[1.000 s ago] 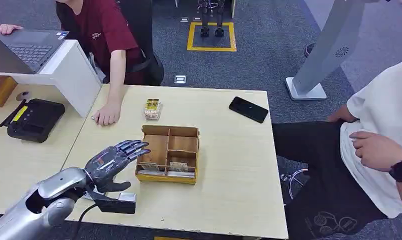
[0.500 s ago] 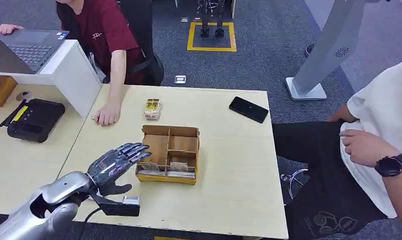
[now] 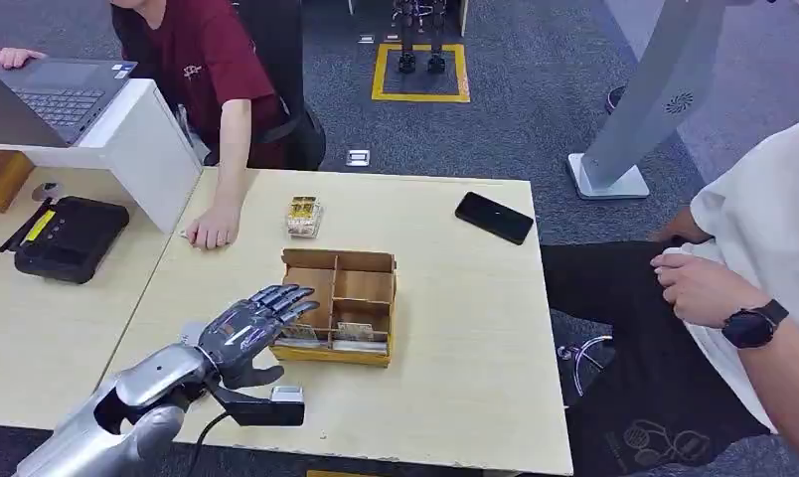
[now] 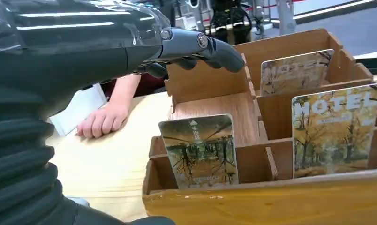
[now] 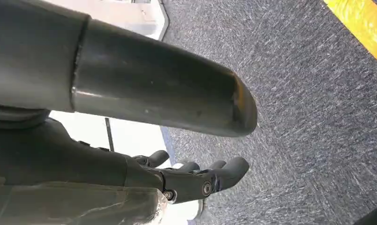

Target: Pass the card to the sensor for recognition and then transmit it.

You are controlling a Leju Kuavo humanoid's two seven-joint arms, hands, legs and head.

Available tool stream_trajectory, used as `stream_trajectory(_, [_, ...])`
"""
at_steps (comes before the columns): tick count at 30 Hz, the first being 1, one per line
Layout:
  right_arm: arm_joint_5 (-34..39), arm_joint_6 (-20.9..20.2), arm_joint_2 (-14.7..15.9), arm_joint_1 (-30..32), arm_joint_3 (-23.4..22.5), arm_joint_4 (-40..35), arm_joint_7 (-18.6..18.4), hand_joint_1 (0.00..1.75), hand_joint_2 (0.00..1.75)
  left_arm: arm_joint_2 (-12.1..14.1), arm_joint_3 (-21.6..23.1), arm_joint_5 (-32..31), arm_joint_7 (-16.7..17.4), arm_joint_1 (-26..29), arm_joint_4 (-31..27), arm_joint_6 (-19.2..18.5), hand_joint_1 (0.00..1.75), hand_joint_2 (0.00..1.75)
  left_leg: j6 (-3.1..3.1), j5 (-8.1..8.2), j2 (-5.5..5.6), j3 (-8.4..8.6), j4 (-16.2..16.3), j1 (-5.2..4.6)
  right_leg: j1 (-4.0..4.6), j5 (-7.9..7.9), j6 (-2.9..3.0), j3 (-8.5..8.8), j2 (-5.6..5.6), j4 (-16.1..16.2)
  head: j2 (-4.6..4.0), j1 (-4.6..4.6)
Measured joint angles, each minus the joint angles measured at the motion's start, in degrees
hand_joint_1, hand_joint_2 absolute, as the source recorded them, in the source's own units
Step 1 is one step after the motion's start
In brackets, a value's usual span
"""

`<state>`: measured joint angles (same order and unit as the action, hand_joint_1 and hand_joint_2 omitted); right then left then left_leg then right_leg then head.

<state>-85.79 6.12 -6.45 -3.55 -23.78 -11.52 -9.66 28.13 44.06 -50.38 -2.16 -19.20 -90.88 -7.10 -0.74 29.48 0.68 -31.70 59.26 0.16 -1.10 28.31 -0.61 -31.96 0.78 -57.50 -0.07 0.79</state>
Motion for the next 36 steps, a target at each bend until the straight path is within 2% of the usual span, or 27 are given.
stream_trajectory(9, [-0.4, 0.0, 0.0, -0.1, 0.1, 0.0, 0.0, 0.00, 0.00, -3.0, -0.4, -1.6, 2.4, 0.0, 3.0, 1.3, 0.00, 1.75, 0.00, 0.00, 0.00, -0.01, 0.0, 0.00, 0.00, 0.00, 0.00, 0.01, 0.00, 0.0, 0.00, 0.02])
stream_trajectory(16, [-0.6, 0.0, 0.0, -0.1, 0.2, 0.0, 0.0, 0.00, 0.00, -4.1, -1.6, -2.3, 2.8, 0.1, 5.1, 1.4, 0.00, 1.75, 0.00, 0.00, 0.00, -0.01, 0.0, 0.00, 0.00, 0.00, 0.00, 0.01, 0.00, 0.0, 0.00, 0.00])
stream_trajectory(29, [-0.9, 0.0, 0.0, -0.1, 0.2, 0.0, -0.3, 0.00, 0.00, -4.9, -3.6, -2.9, 3.2, 0.8, 6.3, 1.8, 0.00, 1.75, 0.00, 0.00, 0.00, -0.01, 0.0, 0.00, 0.00, 0.00, 0.00, 0.01, 0.00, 0.0, 0.00, 0.00])
stream_trajectory(36, [-0.9, 0.0, 0.0, -0.1, 0.2, 0.0, -0.3, 0.00, 0.00, -4.5, -4.9, -1.3, 1.9, 1.0, 5.7, 1.5, 0.00, 1.75, 0.00, 0.00, 0.01, -0.01, 0.0, 0.01, 0.00, 0.00, 0.00, 0.01, -0.01, 0.0, 0.00, 0.00])
